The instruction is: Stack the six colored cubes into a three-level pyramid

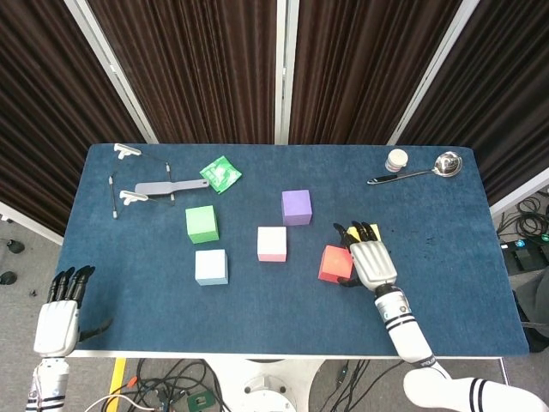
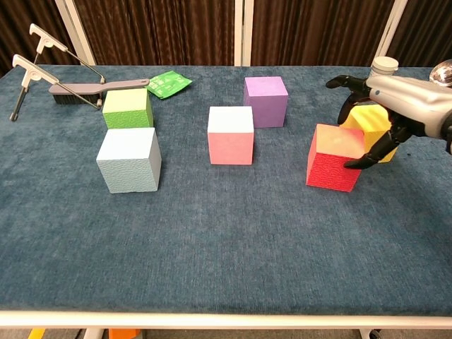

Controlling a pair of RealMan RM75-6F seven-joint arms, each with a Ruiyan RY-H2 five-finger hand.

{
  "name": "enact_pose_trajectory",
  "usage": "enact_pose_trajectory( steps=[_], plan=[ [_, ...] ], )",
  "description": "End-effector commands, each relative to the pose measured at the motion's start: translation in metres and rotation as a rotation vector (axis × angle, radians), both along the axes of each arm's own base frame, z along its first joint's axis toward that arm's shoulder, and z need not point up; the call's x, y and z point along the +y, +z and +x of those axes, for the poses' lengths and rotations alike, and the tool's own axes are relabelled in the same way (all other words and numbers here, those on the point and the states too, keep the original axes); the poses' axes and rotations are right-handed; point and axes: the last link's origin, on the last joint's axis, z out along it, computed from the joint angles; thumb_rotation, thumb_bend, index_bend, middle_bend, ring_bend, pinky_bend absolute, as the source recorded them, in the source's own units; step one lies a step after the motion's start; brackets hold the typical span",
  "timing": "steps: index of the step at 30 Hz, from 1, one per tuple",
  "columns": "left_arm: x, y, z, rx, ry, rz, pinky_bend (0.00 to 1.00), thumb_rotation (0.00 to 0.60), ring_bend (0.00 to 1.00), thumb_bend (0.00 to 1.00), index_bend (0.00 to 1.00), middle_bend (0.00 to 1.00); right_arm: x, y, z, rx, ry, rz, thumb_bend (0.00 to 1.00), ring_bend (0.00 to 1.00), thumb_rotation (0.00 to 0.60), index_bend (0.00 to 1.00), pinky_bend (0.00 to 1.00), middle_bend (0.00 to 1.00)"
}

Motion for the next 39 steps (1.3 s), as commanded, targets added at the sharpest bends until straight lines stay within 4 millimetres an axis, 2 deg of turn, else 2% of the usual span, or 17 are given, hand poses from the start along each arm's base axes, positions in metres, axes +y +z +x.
enact_pose_trajectory(
  steps=[1, 5, 9, 17, 21, 27, 39],
  plan=[
    [0.0, 0.0, -0.001, 0.0, 0.004, -0.001, 0.0, 0.6, 0.0, 0.04, 0.1, 0.1, -0.002, -0.003, 0.001, -0.004, 0.001, -0.007, 0.02, 0.0, 0.6, 0.0, 0.0, 0.39],
    [0.0, -0.001, -0.003, -0.002, 0.008, -0.004, 0.0, 0.6, 0.0, 0.04, 0.1, 0.1, -0.001, -0.008, 0.002, -0.035, 0.012, -0.009, 0.05, 0.01, 0.6, 0.0, 0.0, 0.51],
    [0.001, -0.001, -0.004, -0.001, 0.008, -0.009, 0.0, 0.6, 0.0, 0.04, 0.1, 0.1, -0.005, -0.005, 0.004, -0.046, 0.048, -0.033, 0.07, 0.04, 0.6, 0.0, 0.0, 0.55],
    [0.004, -0.002, -0.004, -0.003, 0.008, -0.008, 0.0, 0.6, 0.0, 0.04, 0.1, 0.1, -0.035, 0.004, 0.028, 0.019, 0.187, -0.019, 0.07, 0.04, 0.6, 0.0, 0.0, 0.54],
    [0.003, -0.002, -0.006, 0.003, 0.016, -0.017, 0.0, 0.6, 0.0, 0.04, 0.1, 0.1, -0.059, 0.003, 0.028, 0.061, 0.212, 0.011, 0.07, 0.05, 0.6, 0.0, 0.0, 0.53],
    [0.006, -0.001, -0.007, 0.005, 0.021, -0.019, 0.0, 0.6, 0.0, 0.04, 0.1, 0.1, -0.083, 0.004, 0.027, 0.048, 0.228, 0.033, 0.09, 0.05, 0.6, 0.0, 0.0, 0.52],
    [0.01, -0.001, -0.005, 0.015, 0.019, -0.03, 0.0, 0.6, 0.0, 0.04, 0.1, 0.1, -0.1, -0.017, 0.039, -0.005, 0.294, 0.091, 0.09, 0.07, 0.6, 0.0, 0.0, 0.5]
  ],
)
